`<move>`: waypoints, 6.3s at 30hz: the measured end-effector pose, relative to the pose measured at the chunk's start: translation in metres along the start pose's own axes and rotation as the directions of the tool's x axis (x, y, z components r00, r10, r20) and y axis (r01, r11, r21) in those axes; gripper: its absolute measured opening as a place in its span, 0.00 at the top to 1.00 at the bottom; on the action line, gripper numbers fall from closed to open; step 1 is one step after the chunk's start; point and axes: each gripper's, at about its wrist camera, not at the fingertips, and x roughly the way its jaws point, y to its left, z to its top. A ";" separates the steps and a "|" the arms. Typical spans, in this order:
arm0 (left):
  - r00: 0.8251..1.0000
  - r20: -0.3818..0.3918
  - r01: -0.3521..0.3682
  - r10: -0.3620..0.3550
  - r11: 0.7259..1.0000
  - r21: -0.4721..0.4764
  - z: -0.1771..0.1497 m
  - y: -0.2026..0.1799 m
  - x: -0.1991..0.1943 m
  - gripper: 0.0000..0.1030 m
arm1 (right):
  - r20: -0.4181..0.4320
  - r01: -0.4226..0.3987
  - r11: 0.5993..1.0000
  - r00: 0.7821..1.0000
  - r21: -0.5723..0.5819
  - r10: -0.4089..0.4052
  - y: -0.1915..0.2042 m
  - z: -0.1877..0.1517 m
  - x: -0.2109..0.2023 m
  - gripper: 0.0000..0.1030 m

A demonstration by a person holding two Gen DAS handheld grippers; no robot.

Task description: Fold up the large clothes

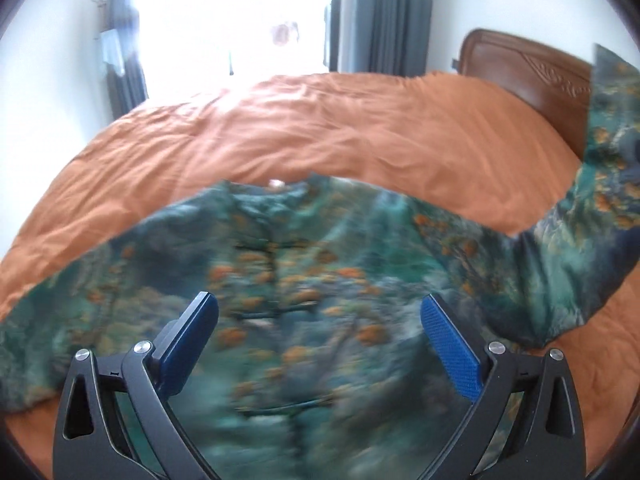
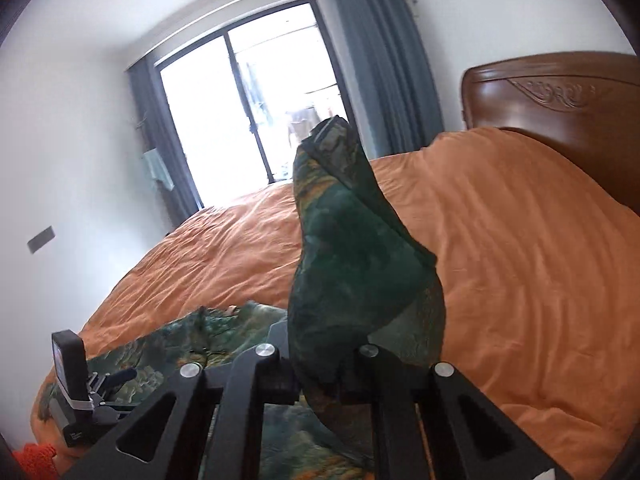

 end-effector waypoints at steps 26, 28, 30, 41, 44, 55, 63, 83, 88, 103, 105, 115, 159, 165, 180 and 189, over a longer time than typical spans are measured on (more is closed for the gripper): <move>0.967 -0.132 0.193 -0.220 0.962 -0.191 -0.040 0.085 0.042 0.02 | -0.473 -0.317 0.940 0.852 -0.127 0.223 0.117 -0.168 0.071 0.39; 0.962 -0.152 0.196 -0.226 0.962 -0.191 -0.039 0.073 0.057 0.03 | -0.449 -0.287 0.951 0.869 -0.114 0.208 0.094 -0.160 0.057 0.39; 0.965 -0.164 0.179 -0.207 0.969 -0.172 -0.039 0.060 0.070 0.09 | -0.410 -0.208 0.972 0.900 -0.111 0.146 0.063 -0.143 0.050 0.39; 0.974 -0.218 0.049 -0.060 0.997 -0.056 -0.061 0.032 0.100 0.38 | -0.447 0.018 0.999 0.894 -0.046 -0.037 -0.032 -0.110 0.171 0.71; 0.976 -0.213 0.037 -0.044 0.999 -0.036 -0.065 0.029 0.102 0.38 | -0.511 0.039 0.997 0.857 -0.063 -0.066 -0.033 -0.135 0.197 0.71; 0.981 -0.186 0.044 -0.052 0.998 -0.047 -0.069 0.030 0.100 0.37 | -0.482 -0.099 0.989 0.875 -0.112 0.033 -0.011 -0.137 0.096 0.71; 0.981 -0.191 0.035 -0.044 0.998 -0.048 -0.070 0.032 0.099 0.34 | -0.547 -0.056 0.992 0.837 -0.115 -0.016 -0.008 -0.174 0.110 0.71; 0.979 -0.202 -0.024 0.026 1.000 0.011 -0.140 0.065 -0.005 0.08 | -0.559 -0.069 0.970 0.826 -0.232 -0.075 0.052 -0.265 -0.060 0.64; 0.987 -0.152 -0.045 0.044 0.999 0.001 -0.131 0.084 -0.035 0.07 | -0.491 -0.035 0.979 0.868 -0.203 -0.071 0.069 -0.250 -0.076 0.41; 0.953 -0.214 -0.295 0.216 0.830 -0.473 -0.164 0.326 -0.084 0.05 | -0.452 -0.127 0.960 0.892 -0.250 0.001 0.129 -0.254 -0.091 0.41; 0.951 -0.215 -0.308 0.223 0.757 -0.576 -0.175 0.363 -0.089 0.05 | -0.452 -0.138 0.954 0.892 -0.266 0.003 0.138 -0.256 -0.093 0.41; 0.909 -0.237 -0.389 0.342 0.494 -0.778 -0.195 0.464 -0.069 0.05 | -0.446 -0.188 0.923 0.895 -0.335 0.021 0.175 -0.262 -0.109 0.41; 0.992 0.048 -0.126 0.120 0.819 0.560 -0.110 0.006 0.014 0.21 | -0.410 -0.190 0.981 0.898 -0.037 0.159 0.111 -0.162 -0.034 0.41; 0.997 -0.011 -0.068 0.082 0.886 0.459 -0.128 0.039 -0.027 0.21 | -0.480 -0.286 0.939 0.807 0.193 0.344 0.135 -0.141 0.085 0.41; 0.991 -0.065 -0.112 0.118 0.990 0.090 -0.103 0.148 -0.037 0.19 | -0.510 -0.173 0.984 0.842 0.050 0.174 0.163 -0.135 0.171 0.84; 0.995 -0.077 -0.062 0.058 0.996 -0.061 -0.053 0.200 -0.003 0.19 | -0.409 -0.118 0.987 0.910 -0.109 0.063 0.163 -0.134 0.135 0.52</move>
